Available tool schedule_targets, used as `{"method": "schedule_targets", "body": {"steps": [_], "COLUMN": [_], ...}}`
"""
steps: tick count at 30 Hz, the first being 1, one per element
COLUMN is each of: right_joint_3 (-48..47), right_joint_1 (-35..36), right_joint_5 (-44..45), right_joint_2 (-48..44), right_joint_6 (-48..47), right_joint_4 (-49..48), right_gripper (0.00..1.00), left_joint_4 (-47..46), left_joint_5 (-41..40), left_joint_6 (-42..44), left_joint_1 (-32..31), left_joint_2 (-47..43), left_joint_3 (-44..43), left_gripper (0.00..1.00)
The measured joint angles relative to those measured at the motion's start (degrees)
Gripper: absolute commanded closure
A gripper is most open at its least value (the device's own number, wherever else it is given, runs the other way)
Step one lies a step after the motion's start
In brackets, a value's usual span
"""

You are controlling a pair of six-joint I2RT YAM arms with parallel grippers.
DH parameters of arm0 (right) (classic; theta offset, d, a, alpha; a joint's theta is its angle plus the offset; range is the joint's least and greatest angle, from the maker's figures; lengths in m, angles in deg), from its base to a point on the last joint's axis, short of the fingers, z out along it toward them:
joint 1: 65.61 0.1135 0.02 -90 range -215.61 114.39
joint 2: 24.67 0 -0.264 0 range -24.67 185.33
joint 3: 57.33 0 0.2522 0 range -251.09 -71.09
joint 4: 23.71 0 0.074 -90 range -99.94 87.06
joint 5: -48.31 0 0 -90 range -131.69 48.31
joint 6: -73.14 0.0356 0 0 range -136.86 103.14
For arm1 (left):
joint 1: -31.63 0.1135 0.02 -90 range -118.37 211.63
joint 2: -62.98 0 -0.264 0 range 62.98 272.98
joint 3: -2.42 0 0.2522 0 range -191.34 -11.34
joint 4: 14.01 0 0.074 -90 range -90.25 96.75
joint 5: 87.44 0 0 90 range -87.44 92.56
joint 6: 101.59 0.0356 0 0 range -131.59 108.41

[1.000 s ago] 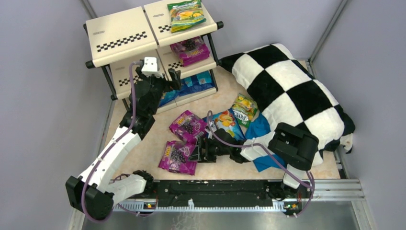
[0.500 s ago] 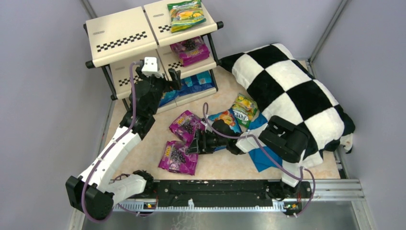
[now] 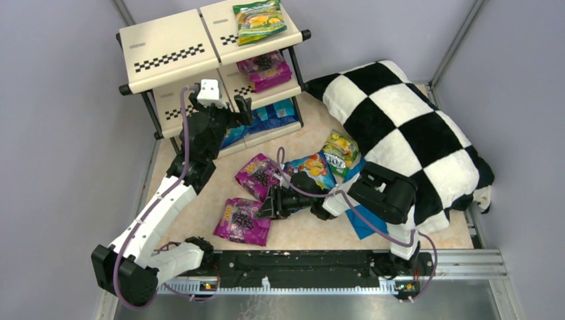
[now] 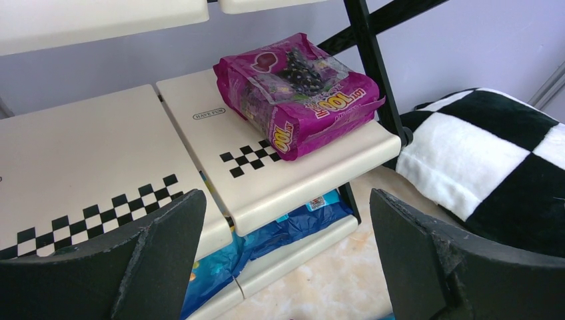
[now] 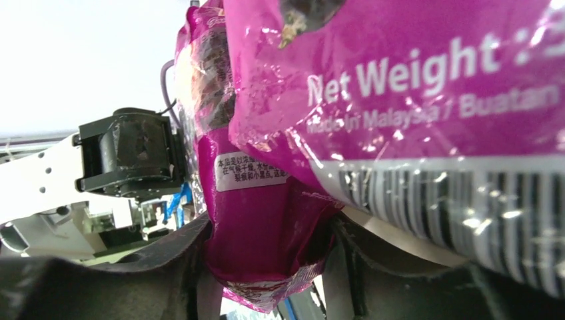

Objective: Place and organize the candy bags onto the shelf

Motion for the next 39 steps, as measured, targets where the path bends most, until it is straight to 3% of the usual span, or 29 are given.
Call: {"method": "schedule_targets", "body": {"steps": [15,26,32,39], "right_joint_3": [7.4,9.0,6.6,-2.8], "right_joint_1": [1.0,1.4,1.4,1.0], "right_joint_5": [3.0,7.1,8.2,10.8], "right_joint_2": [-6.8,-16.9,-18.3,-19.2], "right_joint_6": [8.0,9.1,8.7,5.4], "right_joint_4": [-3.9,2.7,6.5,15.2], "right_gripper": [0.74,0.81,0.82,0.84], "left_joint_4": [0.4,0.5,0.5,0.2], "left_joint_5": [0.0,-1.6,-2.6,-5.0], "left_joint_6": [0.0,1.2,1.6,1.8], "left_joint_1": [0.0,0.1,0.1,0.1], "left_joint_2": [-1.0,-6.6,-6.9,-9.3], "left_joint_3": [0.0,-0.1,-0.1,-0.1], "left_gripper": [0.01,0.01,0.01,0.01]}}
